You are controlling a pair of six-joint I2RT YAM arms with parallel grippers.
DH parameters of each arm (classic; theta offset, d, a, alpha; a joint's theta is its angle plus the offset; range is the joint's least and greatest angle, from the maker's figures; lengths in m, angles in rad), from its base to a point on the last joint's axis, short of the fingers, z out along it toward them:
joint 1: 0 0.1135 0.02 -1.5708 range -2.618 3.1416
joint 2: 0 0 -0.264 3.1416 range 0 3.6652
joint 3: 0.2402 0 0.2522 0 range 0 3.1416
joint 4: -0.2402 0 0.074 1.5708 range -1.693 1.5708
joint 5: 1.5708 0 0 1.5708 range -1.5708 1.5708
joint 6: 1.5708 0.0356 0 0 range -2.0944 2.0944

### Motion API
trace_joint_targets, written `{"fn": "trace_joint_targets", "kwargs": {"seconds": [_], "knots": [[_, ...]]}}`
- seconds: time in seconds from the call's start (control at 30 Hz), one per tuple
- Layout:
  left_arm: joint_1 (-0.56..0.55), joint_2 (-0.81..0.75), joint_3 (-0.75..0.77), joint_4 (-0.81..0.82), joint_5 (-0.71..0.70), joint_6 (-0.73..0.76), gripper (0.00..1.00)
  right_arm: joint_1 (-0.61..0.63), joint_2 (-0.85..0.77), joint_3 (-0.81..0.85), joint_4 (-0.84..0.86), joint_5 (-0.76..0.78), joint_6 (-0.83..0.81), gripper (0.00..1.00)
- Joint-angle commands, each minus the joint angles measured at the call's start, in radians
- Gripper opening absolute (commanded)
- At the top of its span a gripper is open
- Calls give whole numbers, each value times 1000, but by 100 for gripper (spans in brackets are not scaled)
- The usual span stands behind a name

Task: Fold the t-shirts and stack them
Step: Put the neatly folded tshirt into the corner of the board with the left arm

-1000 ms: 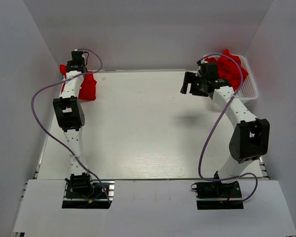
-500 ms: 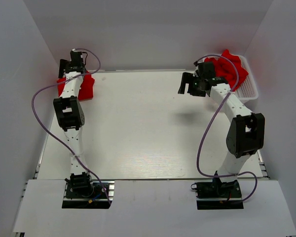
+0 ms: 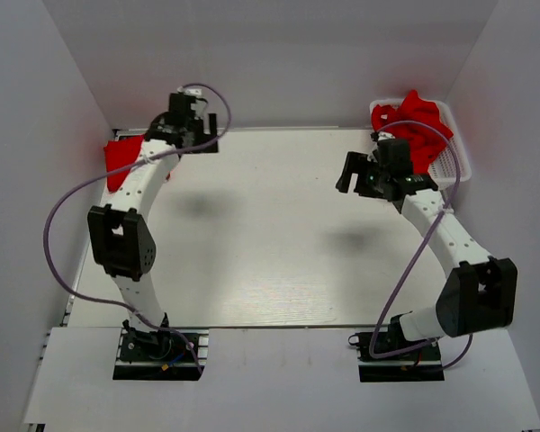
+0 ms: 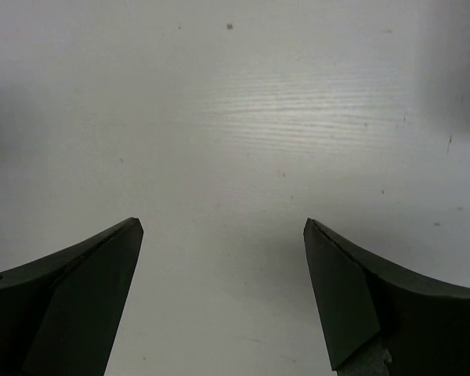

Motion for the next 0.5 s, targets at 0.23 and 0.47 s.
{"fn": "trace_joint_targets", "kwargs": {"seconds": [0.23, 0.47], "knots": [[-354, -363, -500, 11, 19, -285, 100, -1, -312, -386, 163, -31, 70, 90], [-420, -426, -535, 24, -54, -307, 100, 0, -333, -425, 170, -40, 70, 90]]}}
